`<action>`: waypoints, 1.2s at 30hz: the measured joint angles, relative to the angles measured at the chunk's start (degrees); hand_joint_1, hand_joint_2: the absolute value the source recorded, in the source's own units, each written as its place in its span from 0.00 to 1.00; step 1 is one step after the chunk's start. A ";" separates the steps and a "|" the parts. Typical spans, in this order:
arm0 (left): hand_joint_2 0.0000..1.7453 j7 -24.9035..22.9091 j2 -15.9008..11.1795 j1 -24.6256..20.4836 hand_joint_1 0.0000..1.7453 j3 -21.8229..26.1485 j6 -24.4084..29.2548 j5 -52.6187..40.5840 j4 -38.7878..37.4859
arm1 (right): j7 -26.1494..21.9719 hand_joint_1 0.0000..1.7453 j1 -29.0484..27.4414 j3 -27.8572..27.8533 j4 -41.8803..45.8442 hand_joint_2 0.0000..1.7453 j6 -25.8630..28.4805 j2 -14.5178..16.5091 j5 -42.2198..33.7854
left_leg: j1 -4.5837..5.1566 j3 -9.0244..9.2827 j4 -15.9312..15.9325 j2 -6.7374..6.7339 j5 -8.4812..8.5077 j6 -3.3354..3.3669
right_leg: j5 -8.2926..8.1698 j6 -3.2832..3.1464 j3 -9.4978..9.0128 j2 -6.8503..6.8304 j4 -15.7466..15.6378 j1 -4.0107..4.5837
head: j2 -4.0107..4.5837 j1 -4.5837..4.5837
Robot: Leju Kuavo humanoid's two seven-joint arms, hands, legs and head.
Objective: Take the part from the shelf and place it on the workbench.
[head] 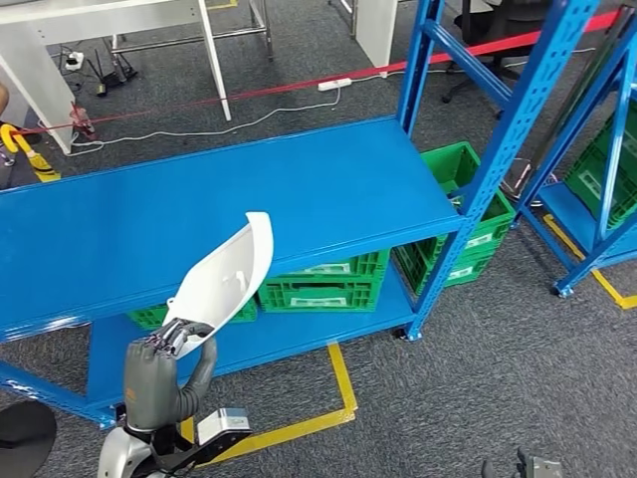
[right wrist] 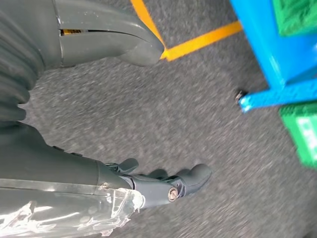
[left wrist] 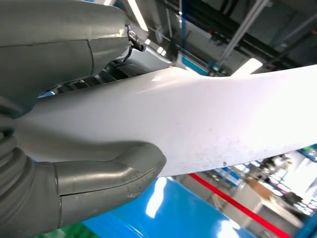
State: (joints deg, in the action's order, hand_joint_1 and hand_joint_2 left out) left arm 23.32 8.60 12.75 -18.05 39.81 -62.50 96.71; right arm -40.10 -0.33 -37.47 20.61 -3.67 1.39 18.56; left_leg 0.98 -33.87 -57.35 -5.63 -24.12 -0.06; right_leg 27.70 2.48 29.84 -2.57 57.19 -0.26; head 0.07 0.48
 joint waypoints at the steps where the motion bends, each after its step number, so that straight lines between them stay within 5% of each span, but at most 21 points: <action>1: 1.00 0.37 0.21 -0.05 1.00 0.21 0.01 0.49 -0.15 | 0.01 0.00 -0.03 -0.33 0.00 1.00 -0.11 0.04 0.11 | -0.12 -0.56 -1.57 1.47 -1.86 -0.44 | -0.60 -0.60 0.47 0.56 -0.06 -0.13 | 0.00 0.02; 4: 1.00 0.91 0.34 -0.26 1.00 0.44 -0.02 4.37 -0.85 | 0.01 0.00 0.10 -1.38 0.02 1.00 -0.74 0.16 0.62 | -0.39 -3.57 -11.73 4.99 -9.62 -1.07 | -2.61 -1.44 2.66 2.61 0.00 -0.23 | 0.00 0.07; 6: 1.00 1.15 -0.01 -0.52 1.00 0.03 -0.03 8.66 -1.33 | 0.01 0.00 -0.28 -2.22 0.16 1.00 -1.30 0.32 1.08 | -0.42 -3.67 -15.32 5.24 -10.31 -0.90 | -3.84 -1.31 4.31 3.98 0.07 -0.22 | 0.00 0.04; 9: 1.00 1.99 -0.72 -0.89 1.00 -0.85 -0.01 12.59 -1.68 | 0.01 0.00 -0.81 -3.51 0.51 1.00 -1.72 0.71 1.69 | -0.58 2.74 -6.71 7.11 -5.82 -0.28 | -5.68 -0.79 6.46 6.00 0.11 -0.28 | 0.00 0.05; 11: 1.00 2.35 -0.97 -1.04 1.00 -1.25 0.01 13.02 -1.74 | 0.01 0.00 -0.86 -4.15 0.78 1.00 -1.78 0.91 1.84 | -0.81 6.85 0.34 9.52 -5.15 0.06 | -6.97 -0.28 7.46 7.26 0.06 -0.25 | -0.01 -0.01; 12: 1.00 2.46 -1.09 -1.11 1.00 -1.40 0.02 13.10 -1.79 | 0.00 0.00 -0.91 -4.42 0.92 1.00 -1.81 0.96 1.88 | -0.81 7.54 1.86 10.13 -5.39 0.21 | -7.66 0.07 7.81 7.84 -0.13 -0.28 | -0.02 0.04; 14: 1.00 2.61 -1.31 -1.22 1.00 -1.70 -0.03 13.41 -1.97 | -0.01 0.00 -1.30 -4.93 1.02 1.00 -1.86 1.08 1.99 | -0.77 6.97 2.12 9.11 -4.76 0.82 | -8.89 0.85 8.32 8.74 -0.69 -0.42 | -0.01 0.16; 16: 1.00 2.84 -1.49 -1.41 1.00 -2.13 -0.37 14.12 -2.19 | 0.00 0.00 -1.75 -5.52 1.02 1.00 -1.81 1.22 2.46 | -0.91 5.94 2.19 7.74 -3.72 1.71 | -6.89 1.47 9.41 7.12 0.67 -0.24 | -0.01 -0.07; 17: 1.00 3.01 -1.58 -1.50 1.00 -2.32 -0.58 14.55 -2.33 | 0.01 0.00 -1.77 -5.87 1.02 1.00 -1.78 1.28 2.84 | -0.96 5.31 2.25 6.98 -3.14 2.05 | -4.23 1.68 10.27 5.64 3.09 -0.16 | -0.01 -0.22; 19: 1.00 3.30 -1.78 -1.72 1.00 -2.59 -1.00 15.18 -2.81 | 0.01 0.00 -1.46 -6.66 1.01 1.00 -1.79 1.36 3.80 | -0.73 3.87 2.20 5.43 -2.01 2.39 | 1.69 2.02 12.07 3.45 10.94 -0.11 | -0.01 -0.57; 20: 1.00 3.41 -1.86 -1.91 1.00 -2.72 -1.20 15.36 -3.20 | 0.01 0.00 -1.30 -7.12 0.99 1.00 -1.81 1.39 4.33 | -0.61 3.07 2.16 4.63 -1.41 2.46 | 3.11 2.15 12.48 3.06 14.61 -0.15 | 0.00 -0.58; 22: 1.00 3.58 -1.93 -2.39 1.00 -3.07 -1.50 15.72 -4.12 | 0.01 0.00 -1.20 -8.25 0.95 1.00 -1.90 1.44 5.38 | -0.41 1.52 2.07 3.19 -0.28 2.47 | 1.71 2.21 10.91 2.79 17.16 -0.18 | 0.00 -0.58; 23: 1.00 3.68 -1.94 -2.61 1.00 -3.24 -1.57 16.02 -4.53 | 0.01 0.00 -1.23 -8.80 0.94 1.00 -1.95 1.45 5.82 | -0.30 0.84 2.04 2.58 0.24 2.41 | -0.05 2.11 8.57 2.53 15.22 -0.16 | 0.00 -0.58; 24: 1.00 3.83 -1.95 -2.81 1.00 -3.39 -1.60 16.45 -4.91 | 0.01 0.00 -1.22 -9.39 0.95 1.00 -2.01 1.46 6.32 | -0.18 0.31 2.00 2.02 0.72 2.32 | -1.06 1.92 5.31 1.75 11.42 -0.07 | 0.00 -0.58; 26: 1.00 4.29 -1.96 -3.16 1.00 -3.56 -1.61 17.51 -5.48 | 0.01 0.00 -1.04 -10.50 1.06 1.00 -2.10 1.58 7.45 | 0.10 -0.29 1.92 0.90 1.57 1.93 | -0.23 1.37 -1.54 -0.24 1.98 0.40 | 0.00 -0.53; 27: 1.00 4.63 -1.97 -3.35 1.00 -3.61 -1.63 18.10 -5.75 | 0.01 0.00 -0.96 -11.14 1.19 1.00 -2.11 1.74 8.12 | 0.15 -0.38 1.90 0.31 1.98 1.70 | 0.69 1.09 -3.33 -0.85 -1.17 0.68 | 0.00 -0.51; 29: 1.00 5.46 -2.00 -3.64 1.00 -3.66 -1.77 19.30 -6.27 | 0.30 0.00 -1.12 -12.63 1.58 1.00 -2.11 2.32 9.63 | 0.06 -0.53 1.90 -0.76 2.66 1.16 | 0.88 0.31 -3.63 -0.37 -3.11 0.93 | 0.00 -0.51; 31: 1.00 6.25 -2.07 -3.74 1.00 -3.64 -1.88 20.35 -6.73 | 0.82 0.00 -1.57 -14.34 2.19 1.00 -2.16 3.20 11.24 | -0.20 -1.07 0.64 0.63 0.79 0.37 | -0.27 -0.65 -2.73 0.53 -3.24 0.74 | 0.00 -0.49; 33: 1.00 6.81 -2.27 -3.74 1.00 -3.58 -2.11 21.03 -7.16 | 1.37 0.00 -1.71 -15.95 3.06 1.00 -2.27 4.12 12.53 | -0.51 -2.60 -4.68 3.60 -4.66 -0.39 | -1.72 -1.35 -1.45 1.56 -3.21 0.43 | 0.00 -0.38; 35: 1.00 7.22 -2.43 -3.77 1.00 -3.57 -2.77 21.60 -7.68 | 2.18 0.00 -1.73 -17.61 3.97 1.00 -2.55 4.97 13.71 | -0.71 -4.26 -12.11 4.96 -9.07 -0.73 | -3.14 -1.44 0.49 2.83 -2.88 0.29 | 0.00 -0.38; 36: 1.00 7.33 -2.47 -3.81 1.00 -3.57 -3.24 21.91 -7.94 | 2.63 0.00 -1.81 -18.53 4.41 1.00 -2.77 5.41 14.36 | -0.76 -4.35 -14.35 5.15 -9.37 -0.82 | -3.77 -1.30 1.57 3.49 -2.62 0.21 | 0.00 -0.39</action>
State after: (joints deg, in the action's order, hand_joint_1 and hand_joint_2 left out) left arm 30.65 6.13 8.95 -21.62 36.58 -40.59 88.76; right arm -37.47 -2.14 -56.00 25.02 -6.44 6.80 32.92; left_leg 0.22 -38.22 -71.70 -0.49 -33.49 -0.88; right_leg 23.93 1.18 31.41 0.92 54.57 -0.05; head 0.07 0.09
